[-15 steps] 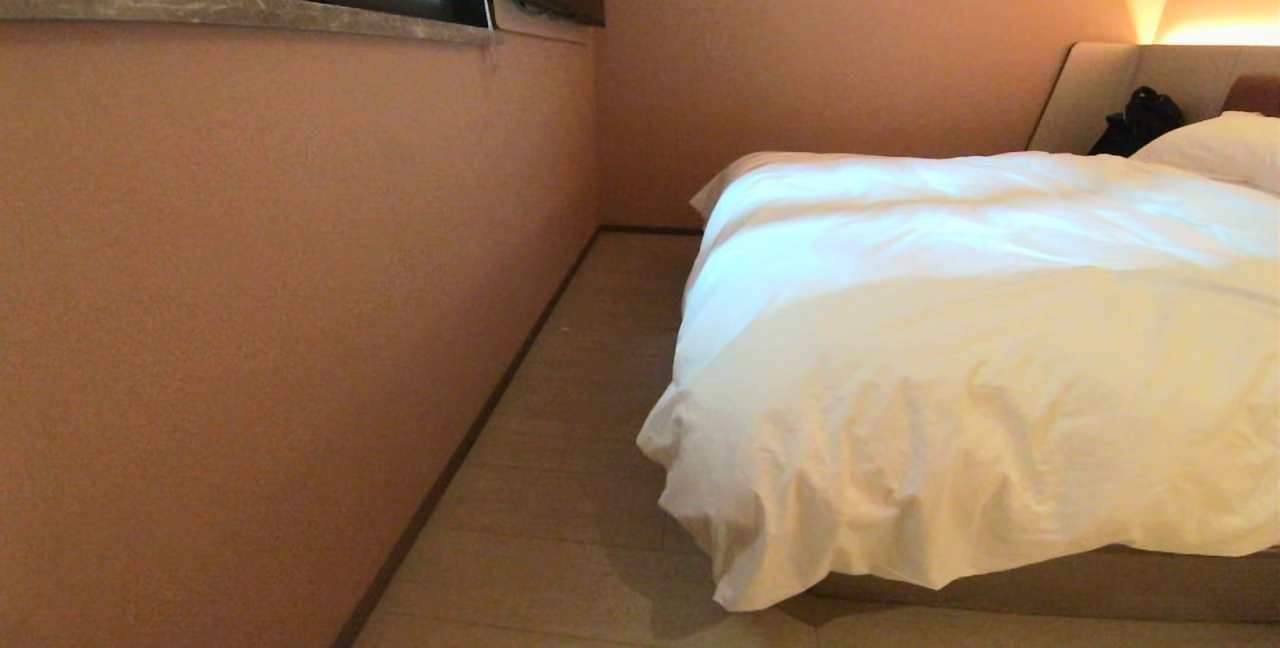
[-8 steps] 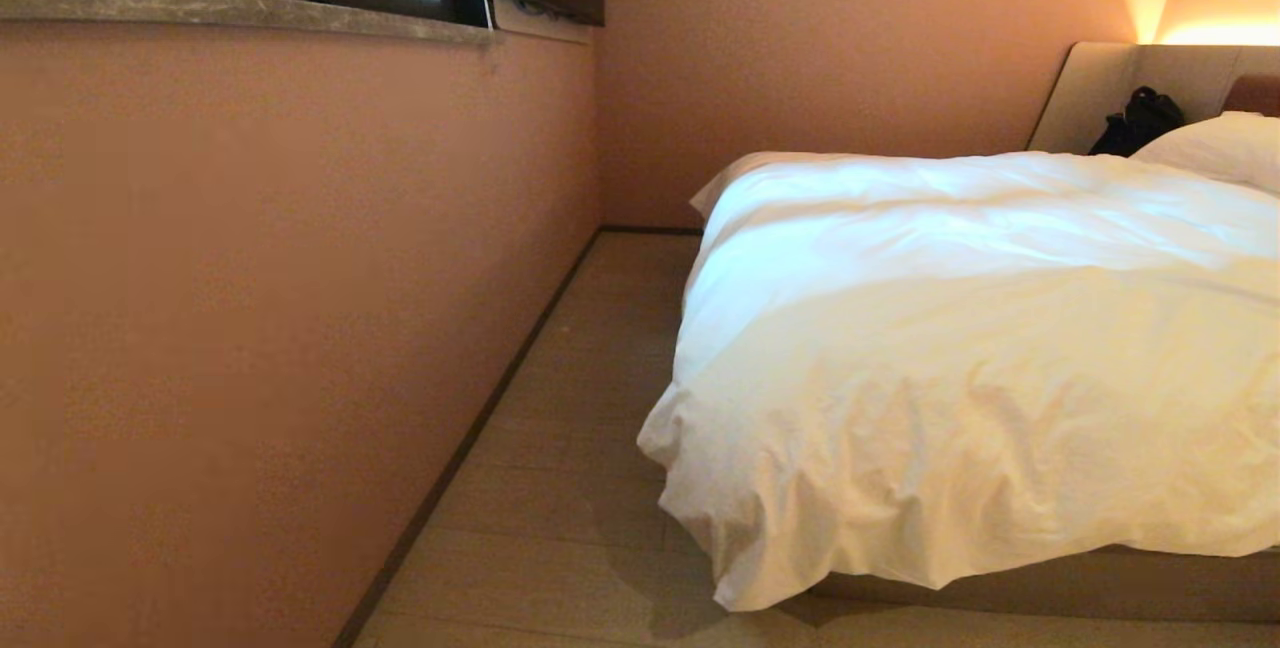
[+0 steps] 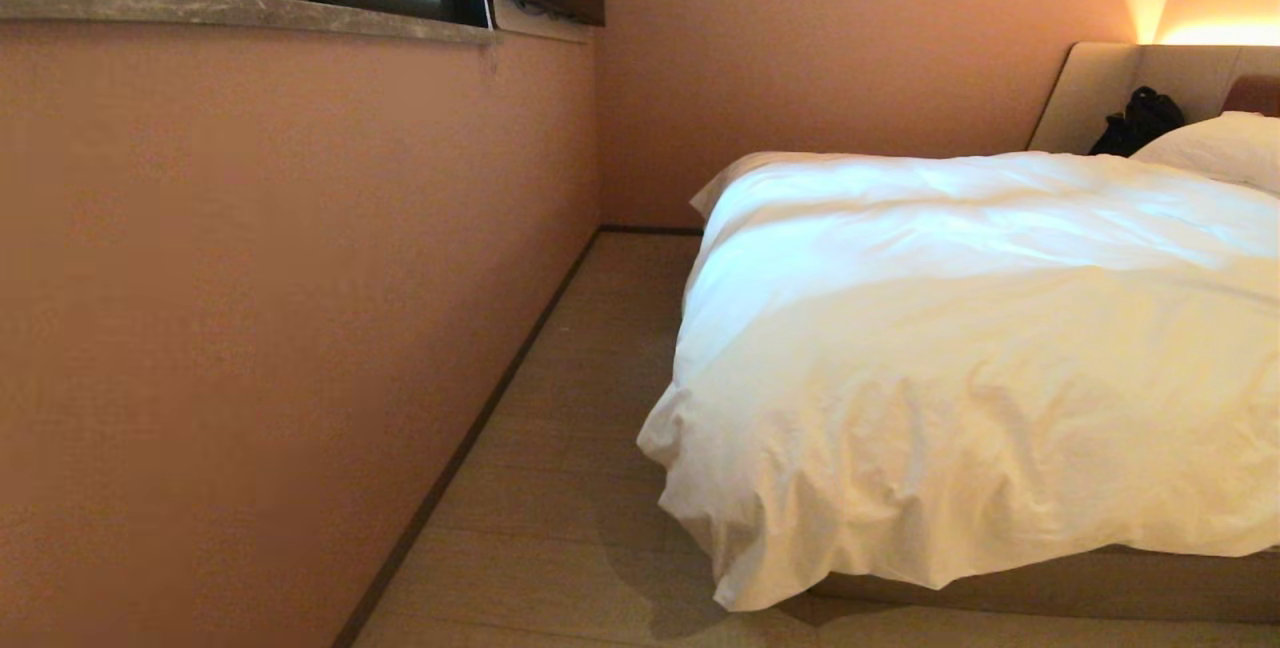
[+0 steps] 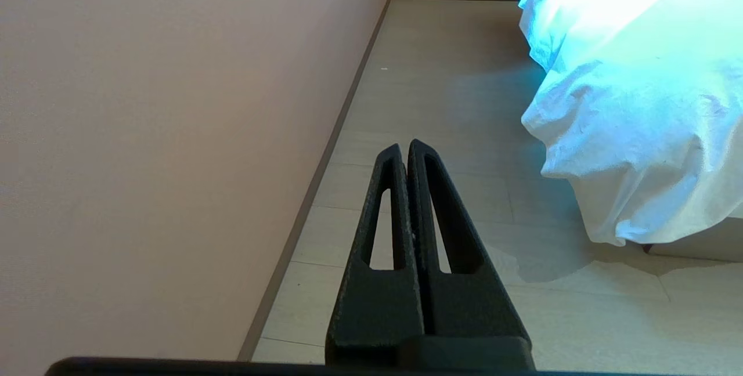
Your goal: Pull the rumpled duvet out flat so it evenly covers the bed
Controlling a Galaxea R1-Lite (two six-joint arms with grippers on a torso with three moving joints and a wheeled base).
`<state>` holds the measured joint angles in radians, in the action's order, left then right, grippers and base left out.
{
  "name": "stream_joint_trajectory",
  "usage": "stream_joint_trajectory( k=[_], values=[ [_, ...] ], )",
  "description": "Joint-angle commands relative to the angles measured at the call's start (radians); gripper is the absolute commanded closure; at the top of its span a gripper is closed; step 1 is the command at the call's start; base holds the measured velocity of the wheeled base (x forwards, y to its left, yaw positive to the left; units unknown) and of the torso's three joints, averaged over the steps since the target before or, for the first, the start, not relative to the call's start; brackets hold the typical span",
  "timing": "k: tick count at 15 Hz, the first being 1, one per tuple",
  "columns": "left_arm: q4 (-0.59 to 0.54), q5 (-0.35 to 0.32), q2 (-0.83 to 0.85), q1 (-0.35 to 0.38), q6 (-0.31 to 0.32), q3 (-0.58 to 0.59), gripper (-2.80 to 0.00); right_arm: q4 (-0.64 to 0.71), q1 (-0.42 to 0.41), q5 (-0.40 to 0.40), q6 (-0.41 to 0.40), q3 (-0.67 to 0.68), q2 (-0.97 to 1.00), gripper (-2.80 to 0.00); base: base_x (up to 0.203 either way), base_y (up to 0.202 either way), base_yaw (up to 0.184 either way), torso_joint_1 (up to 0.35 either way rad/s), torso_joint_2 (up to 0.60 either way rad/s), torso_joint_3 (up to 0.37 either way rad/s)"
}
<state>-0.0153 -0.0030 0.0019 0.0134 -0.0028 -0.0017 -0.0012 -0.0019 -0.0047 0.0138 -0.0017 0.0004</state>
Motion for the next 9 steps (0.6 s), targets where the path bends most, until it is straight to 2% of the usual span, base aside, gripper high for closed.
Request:
stream_joint_trajectory(
  k=[1,9],
  values=[
    [0.000,0.000,0.000,0.000,0.000,0.000,0.00,0.000,-0.001,0.000,0.000,0.000,0.000,0.00,0.000,0.000,0.000,0.000,0.00,0.000],
    [0.000,0.000,0.000,0.000,0.000,0.000,0.00,0.000,0.000,-0.001,0.002,0.000,0.000,0.00,0.000,0.000,0.000,0.000,0.00,0.000]
  ],
)
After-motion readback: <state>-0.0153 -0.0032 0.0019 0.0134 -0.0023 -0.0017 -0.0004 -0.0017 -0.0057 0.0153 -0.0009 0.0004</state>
